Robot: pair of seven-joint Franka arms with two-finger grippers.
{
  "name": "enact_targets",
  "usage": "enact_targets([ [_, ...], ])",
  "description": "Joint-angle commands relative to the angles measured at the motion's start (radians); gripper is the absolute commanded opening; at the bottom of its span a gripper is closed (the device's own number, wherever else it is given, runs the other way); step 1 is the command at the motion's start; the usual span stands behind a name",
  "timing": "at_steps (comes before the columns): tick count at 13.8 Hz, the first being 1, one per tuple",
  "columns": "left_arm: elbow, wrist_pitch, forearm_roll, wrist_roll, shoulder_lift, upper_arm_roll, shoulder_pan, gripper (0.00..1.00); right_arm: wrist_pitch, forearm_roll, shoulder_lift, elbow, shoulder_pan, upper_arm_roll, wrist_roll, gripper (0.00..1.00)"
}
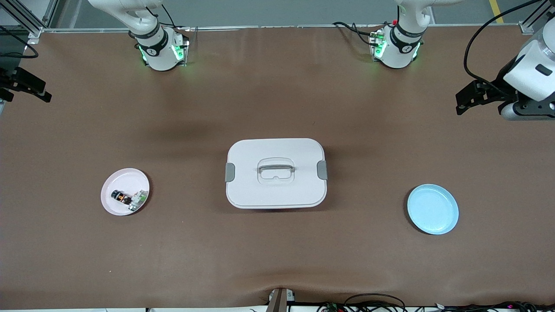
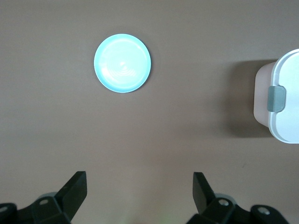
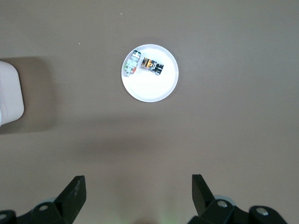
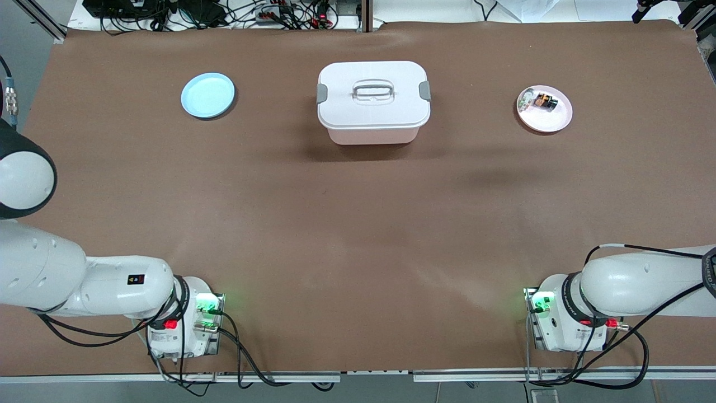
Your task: Transfer orange switch to right arm and place
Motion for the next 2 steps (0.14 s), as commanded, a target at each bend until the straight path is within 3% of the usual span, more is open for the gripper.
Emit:
enact_targets([
  [1,0.001,-0.016,0.019,-0.002,-0.016,-0.002,0.000,1.00,-0.017,-0.016,-0.002,0.019,0.002,-0.002,0.015,1.00],
  [2,0.001,-0.018,0.020,-0.002,-0.016,-0.003,0.000,1.00,-0.017,-0.016,-0.002,0.019,0.002,-0.002,0.017,1.00],
])
